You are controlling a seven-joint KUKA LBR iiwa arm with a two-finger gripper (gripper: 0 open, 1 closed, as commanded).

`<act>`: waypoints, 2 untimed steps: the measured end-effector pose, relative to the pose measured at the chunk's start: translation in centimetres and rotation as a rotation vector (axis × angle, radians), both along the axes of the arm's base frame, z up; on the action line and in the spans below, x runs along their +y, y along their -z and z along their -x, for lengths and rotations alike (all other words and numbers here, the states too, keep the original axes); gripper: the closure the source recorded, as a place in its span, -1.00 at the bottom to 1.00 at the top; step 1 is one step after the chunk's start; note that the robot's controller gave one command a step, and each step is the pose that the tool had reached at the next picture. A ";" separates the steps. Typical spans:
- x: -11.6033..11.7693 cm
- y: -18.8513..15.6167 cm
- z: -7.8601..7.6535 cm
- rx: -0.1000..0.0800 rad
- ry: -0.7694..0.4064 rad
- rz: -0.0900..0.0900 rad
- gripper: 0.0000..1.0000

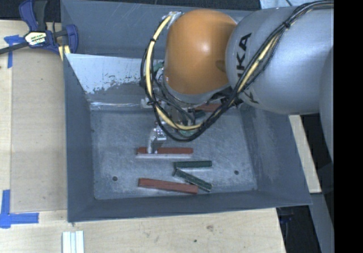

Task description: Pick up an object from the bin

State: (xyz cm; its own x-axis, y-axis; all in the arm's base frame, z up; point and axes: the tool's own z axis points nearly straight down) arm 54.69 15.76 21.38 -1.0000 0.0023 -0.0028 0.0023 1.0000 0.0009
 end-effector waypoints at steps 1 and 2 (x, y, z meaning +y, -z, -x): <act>0.0 0.0 0.0 0.000 0.000 0.000 -1.00; -0.7 3.7 -1.0 -0.009 -0.050 -0.002 -1.00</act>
Offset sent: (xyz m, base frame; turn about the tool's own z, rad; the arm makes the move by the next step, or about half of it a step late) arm 0.0289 -0.0297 -0.1438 -0.1600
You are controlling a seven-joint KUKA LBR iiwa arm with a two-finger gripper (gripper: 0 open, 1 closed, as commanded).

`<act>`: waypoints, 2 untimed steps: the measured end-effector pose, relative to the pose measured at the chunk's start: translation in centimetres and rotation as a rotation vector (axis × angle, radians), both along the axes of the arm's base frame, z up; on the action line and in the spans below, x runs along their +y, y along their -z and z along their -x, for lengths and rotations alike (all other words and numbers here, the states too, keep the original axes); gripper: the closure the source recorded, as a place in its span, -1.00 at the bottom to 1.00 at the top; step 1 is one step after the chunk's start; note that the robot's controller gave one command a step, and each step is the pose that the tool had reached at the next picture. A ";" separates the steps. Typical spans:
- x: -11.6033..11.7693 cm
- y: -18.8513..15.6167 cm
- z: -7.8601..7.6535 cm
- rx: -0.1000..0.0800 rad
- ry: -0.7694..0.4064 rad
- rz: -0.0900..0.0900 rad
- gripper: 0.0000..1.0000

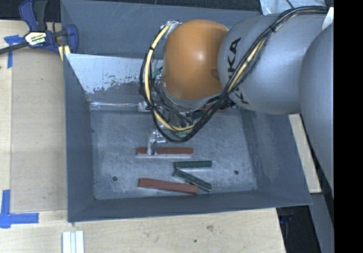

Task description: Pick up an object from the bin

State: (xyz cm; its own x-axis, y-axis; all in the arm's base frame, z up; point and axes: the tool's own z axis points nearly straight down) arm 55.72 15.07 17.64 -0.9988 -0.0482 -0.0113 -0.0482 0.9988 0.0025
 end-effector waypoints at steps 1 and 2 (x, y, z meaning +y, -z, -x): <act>-0.5 1.7 -0.1 0.000 -0.015 0.000 -1.00; 0.7 5.0 2.4 0.012 -0.072 0.007 -1.00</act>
Offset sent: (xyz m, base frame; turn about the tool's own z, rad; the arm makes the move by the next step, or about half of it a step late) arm -0.0520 0.0624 -0.0679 -0.3495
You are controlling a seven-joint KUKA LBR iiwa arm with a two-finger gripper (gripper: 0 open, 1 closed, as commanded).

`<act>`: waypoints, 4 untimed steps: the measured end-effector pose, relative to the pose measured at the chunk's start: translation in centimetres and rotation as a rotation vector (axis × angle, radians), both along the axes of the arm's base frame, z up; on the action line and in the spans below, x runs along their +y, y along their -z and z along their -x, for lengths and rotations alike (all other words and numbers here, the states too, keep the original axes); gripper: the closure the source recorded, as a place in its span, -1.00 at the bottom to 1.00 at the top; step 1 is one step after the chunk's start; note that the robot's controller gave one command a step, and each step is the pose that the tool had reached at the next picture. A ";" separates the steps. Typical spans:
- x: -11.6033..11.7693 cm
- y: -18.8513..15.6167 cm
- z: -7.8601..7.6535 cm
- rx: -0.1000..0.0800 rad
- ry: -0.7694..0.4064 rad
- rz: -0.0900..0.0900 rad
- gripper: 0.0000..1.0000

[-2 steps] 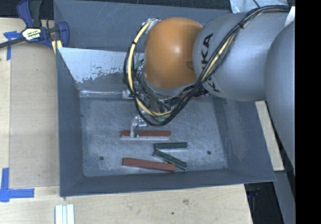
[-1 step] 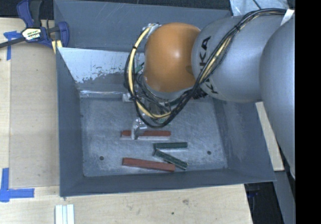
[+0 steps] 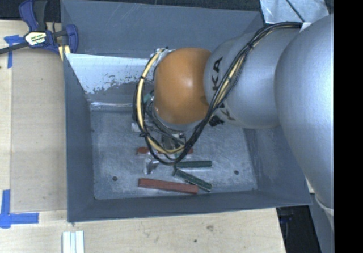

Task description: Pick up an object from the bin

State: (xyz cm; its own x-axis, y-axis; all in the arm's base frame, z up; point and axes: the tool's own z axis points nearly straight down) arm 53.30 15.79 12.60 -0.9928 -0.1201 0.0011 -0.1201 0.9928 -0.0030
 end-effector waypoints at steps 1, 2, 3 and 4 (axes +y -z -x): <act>-2.0 2.1 -1.8 -0.006 -0.282 -0.008 -1.00; -8.4 4.8 0.2 -0.032 -0.081 -0.012 1.00; -8.4 4.8 0.2 -0.032 -0.081 -0.012 1.00; -8.4 4.7 0.2 -0.031 -0.082 -0.012 1.00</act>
Offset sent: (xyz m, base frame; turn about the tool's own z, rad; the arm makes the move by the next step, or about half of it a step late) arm -0.0106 -0.0880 -0.0560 -0.0808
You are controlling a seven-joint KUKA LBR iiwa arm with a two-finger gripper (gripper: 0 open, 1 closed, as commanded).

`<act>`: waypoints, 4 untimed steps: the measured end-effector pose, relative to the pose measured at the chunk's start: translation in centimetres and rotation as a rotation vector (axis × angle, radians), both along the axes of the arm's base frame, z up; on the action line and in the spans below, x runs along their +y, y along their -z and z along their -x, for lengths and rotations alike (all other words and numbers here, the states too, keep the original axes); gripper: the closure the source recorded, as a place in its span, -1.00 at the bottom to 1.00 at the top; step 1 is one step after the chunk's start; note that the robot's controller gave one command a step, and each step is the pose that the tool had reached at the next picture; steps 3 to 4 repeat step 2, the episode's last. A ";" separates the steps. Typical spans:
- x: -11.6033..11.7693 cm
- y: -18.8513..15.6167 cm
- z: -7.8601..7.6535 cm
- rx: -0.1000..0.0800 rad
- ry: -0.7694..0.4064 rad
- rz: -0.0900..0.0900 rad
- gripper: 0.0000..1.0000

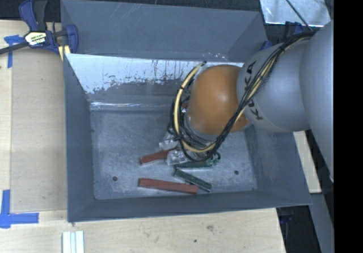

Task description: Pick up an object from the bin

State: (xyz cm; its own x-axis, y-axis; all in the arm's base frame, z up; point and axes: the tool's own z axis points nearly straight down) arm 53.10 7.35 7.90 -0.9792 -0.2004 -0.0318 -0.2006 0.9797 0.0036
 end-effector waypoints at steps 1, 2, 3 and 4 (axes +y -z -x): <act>-1.1 -4.5 1.1 0.028 -0.129 0.012 1.00; -2.6 -15.7 1.7 0.028 -0.072 0.011 1.00; -2.6 -15.7 1.7 0.028 -0.072 0.011 1.00; -2.6 -15.7 1.7 0.028 -0.072 0.011 1.00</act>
Offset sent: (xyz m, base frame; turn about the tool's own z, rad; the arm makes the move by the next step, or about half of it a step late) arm -0.0178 -0.0252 0.1564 -0.0735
